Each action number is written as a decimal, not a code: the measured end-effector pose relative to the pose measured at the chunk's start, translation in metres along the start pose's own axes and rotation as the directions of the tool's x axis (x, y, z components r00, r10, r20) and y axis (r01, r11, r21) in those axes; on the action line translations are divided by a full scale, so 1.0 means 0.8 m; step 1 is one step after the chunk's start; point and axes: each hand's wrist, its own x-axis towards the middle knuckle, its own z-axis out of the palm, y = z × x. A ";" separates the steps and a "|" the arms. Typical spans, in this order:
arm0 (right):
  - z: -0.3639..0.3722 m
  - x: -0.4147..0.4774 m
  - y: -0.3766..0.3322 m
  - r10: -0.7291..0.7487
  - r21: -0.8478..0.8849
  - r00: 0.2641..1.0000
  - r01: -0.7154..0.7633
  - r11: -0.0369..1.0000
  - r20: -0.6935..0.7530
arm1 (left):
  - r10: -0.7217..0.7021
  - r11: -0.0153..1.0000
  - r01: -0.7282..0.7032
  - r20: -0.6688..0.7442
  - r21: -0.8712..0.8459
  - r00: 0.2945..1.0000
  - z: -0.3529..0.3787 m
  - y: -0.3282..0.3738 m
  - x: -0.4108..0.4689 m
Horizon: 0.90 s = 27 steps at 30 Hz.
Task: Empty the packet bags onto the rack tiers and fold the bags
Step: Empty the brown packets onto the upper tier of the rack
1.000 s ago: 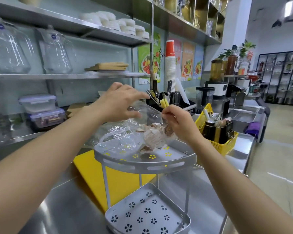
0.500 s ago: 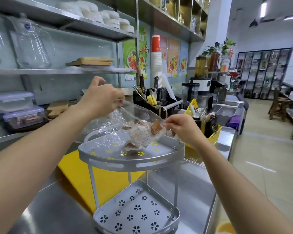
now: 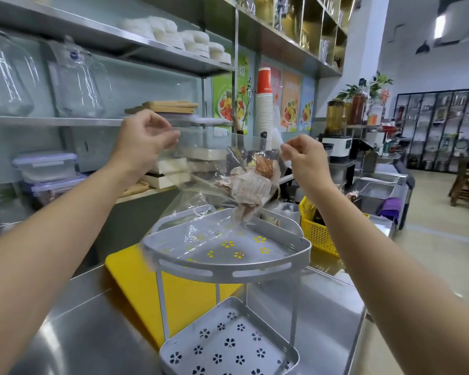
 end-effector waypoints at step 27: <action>-0.005 0.025 0.015 0.064 0.135 0.996 -0.056 0.989 -0.056 | -0.218 0.973 0.228 0.449 0.033 0.867 0.008 -0.064 -0.019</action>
